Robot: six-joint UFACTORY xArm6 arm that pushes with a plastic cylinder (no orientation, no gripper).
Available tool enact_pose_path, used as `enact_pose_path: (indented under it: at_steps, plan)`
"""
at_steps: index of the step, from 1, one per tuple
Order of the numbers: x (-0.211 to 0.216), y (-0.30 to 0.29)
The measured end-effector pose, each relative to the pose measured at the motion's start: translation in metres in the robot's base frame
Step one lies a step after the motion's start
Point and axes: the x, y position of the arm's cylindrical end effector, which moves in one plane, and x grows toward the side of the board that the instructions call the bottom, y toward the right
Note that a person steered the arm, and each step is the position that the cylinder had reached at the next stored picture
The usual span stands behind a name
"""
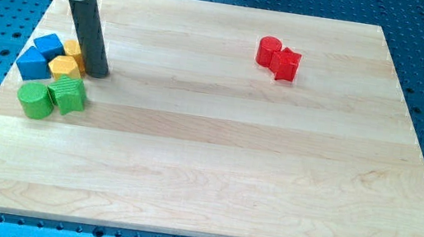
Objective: Place the arm vertically below the red star
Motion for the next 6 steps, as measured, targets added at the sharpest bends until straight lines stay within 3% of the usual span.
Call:
enact_pose_path:
  at_steps: [1,4,6]
  plan:
    - [0.001,0.047]
    - [0.049,0.262]
    - [0.033,0.301]
